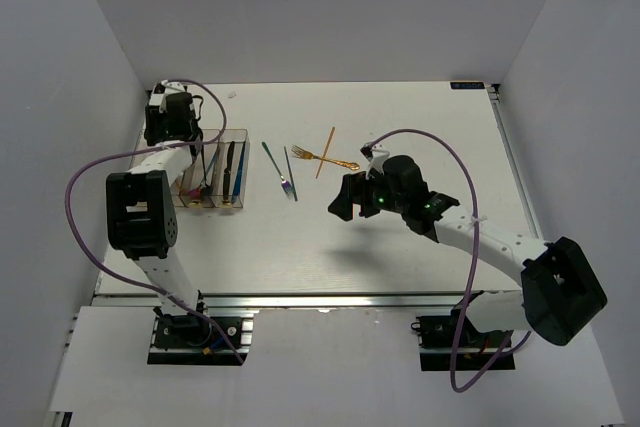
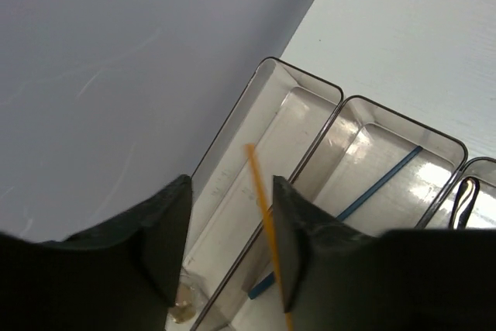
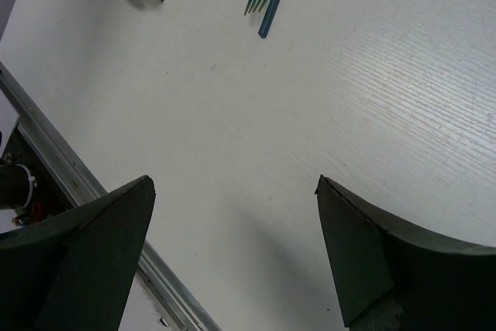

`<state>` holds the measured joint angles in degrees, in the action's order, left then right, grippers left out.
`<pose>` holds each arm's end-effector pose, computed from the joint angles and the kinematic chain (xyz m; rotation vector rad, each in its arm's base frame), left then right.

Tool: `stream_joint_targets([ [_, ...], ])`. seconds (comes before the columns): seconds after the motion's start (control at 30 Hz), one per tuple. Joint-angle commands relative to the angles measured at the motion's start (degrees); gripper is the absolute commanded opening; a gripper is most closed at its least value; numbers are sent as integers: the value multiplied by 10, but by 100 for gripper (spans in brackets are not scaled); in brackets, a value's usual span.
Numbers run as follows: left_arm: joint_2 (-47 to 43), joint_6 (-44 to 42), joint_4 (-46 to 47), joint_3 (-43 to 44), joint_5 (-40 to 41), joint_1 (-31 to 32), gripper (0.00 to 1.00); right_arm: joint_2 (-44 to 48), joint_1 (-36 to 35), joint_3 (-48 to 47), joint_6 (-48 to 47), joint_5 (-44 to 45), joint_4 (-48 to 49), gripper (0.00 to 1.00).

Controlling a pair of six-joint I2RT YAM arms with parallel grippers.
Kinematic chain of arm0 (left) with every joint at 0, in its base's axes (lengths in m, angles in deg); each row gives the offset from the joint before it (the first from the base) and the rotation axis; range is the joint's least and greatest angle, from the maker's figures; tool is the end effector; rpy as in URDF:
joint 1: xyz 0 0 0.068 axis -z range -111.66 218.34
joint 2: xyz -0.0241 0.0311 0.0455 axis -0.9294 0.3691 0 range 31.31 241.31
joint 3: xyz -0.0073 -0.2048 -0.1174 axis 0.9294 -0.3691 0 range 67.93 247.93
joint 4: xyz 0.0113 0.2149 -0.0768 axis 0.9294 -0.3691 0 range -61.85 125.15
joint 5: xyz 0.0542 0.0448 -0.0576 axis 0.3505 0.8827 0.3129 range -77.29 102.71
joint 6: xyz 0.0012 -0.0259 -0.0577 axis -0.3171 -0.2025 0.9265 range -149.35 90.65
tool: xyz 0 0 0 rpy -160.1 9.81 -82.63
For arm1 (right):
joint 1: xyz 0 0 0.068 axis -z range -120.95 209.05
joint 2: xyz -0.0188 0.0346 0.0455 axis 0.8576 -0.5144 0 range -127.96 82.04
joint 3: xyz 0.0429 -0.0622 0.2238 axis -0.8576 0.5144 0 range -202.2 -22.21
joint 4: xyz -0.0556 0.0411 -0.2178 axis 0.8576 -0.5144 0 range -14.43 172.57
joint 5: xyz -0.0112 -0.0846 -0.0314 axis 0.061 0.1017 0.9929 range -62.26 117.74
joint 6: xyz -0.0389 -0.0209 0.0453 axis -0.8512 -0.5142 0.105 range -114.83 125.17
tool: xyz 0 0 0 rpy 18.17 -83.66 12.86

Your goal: Sort the eating utensils into containers

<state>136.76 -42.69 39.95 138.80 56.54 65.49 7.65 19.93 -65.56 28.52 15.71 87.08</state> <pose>0.3792 0.0526 0.2076 -0.2842 2.0504 0.9677 0.2096 0.1835 0.2203 -0.4312 2.0991 0.8786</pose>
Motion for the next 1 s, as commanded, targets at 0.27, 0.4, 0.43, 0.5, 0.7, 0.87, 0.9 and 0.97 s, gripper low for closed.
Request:
stream_joint_targets([
  [0.27,-168,87,-26,16,-37,1,91,-126,-11,-130,16,129,-94,89],
  [0.4,-240,190,-133,64,-98,2,98,-188,-22,-201,26,235,-131,89],
  [0.43,-256,244,-184,78,-115,2,98,-222,-22,-225,31,250,-167,89],
  [0.5,-316,296,-220,67,-153,2,98,-258,-23,-302,61,302,-209,89],
  [0.7,-496,325,-227,-134,-241,3,98,-339,-31,-376,78,400,-207,80],
  [0.87,-571,330,-211,-245,-259,4,98,-470,-20,-560,59,404,-253,64],
  [0.9,-572,330,-215,-248,-263,4,98,-519,-20,-598,58,416,-293,60],
  [0.97,-567,332,-223,-246,-280,5,98,-561,-20,-698,53,427,-332,60],
])
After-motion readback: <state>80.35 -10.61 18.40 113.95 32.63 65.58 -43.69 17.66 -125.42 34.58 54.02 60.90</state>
